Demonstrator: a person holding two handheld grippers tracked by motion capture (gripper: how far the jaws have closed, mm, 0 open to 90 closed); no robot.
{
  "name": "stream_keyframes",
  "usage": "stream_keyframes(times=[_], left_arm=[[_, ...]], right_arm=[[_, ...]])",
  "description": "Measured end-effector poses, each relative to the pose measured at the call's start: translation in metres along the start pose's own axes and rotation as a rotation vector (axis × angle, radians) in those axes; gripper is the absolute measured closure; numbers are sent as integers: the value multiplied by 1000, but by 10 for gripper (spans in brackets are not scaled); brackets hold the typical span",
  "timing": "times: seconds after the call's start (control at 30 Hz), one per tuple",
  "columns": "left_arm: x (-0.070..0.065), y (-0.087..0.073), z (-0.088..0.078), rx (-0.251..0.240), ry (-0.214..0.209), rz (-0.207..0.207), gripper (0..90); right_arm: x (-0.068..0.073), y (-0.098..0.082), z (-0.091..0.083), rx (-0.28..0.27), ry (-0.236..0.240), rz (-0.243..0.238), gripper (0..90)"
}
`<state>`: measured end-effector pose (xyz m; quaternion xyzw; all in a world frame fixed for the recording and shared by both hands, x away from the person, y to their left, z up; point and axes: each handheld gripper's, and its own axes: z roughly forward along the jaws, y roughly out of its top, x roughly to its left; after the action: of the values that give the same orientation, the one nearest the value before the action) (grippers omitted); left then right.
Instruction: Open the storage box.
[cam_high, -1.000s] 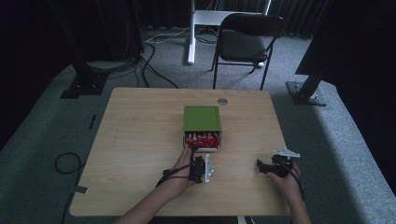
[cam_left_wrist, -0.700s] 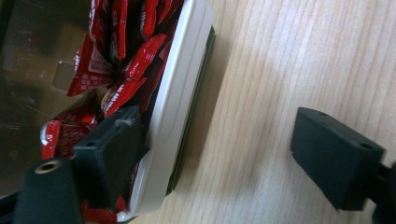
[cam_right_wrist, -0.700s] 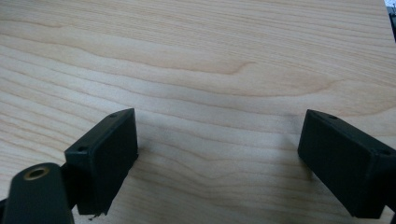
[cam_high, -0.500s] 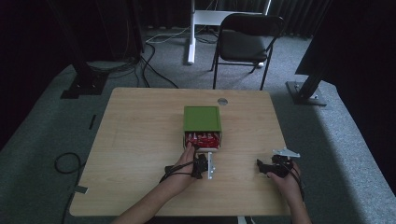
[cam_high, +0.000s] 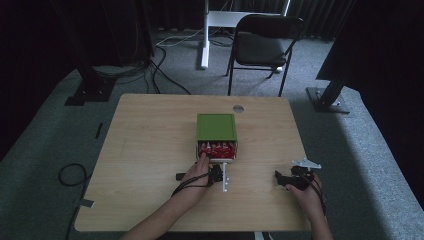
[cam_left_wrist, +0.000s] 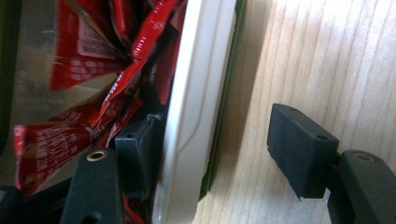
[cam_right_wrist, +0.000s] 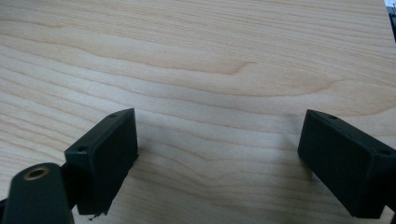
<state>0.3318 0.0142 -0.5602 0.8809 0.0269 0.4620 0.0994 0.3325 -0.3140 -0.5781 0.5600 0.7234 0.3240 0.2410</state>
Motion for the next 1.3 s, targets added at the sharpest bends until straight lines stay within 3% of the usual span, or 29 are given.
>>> stream_keyframes(times=[0.27,0.47,0.6,0.9,1.03,1.3], left_arm=[[-1,1,6,4,64,52,542],[-1,1,7,12,114,67,665],[0,2,7,18,110,80,677],[4,2,4,16,78,63,703],[4,2,1,9,79,51,709],[0,3,-5,12,77,66,717]], right_arm=[[0,0,0,0,0,0,115],[0,0,0,0,-1,1,115],[0,0,0,0,-1,2,115],[0,0,0,-1,-4,7,115],[1,0,0,0,-5,7,116],[1,0,0,-1,-5,8,115]])
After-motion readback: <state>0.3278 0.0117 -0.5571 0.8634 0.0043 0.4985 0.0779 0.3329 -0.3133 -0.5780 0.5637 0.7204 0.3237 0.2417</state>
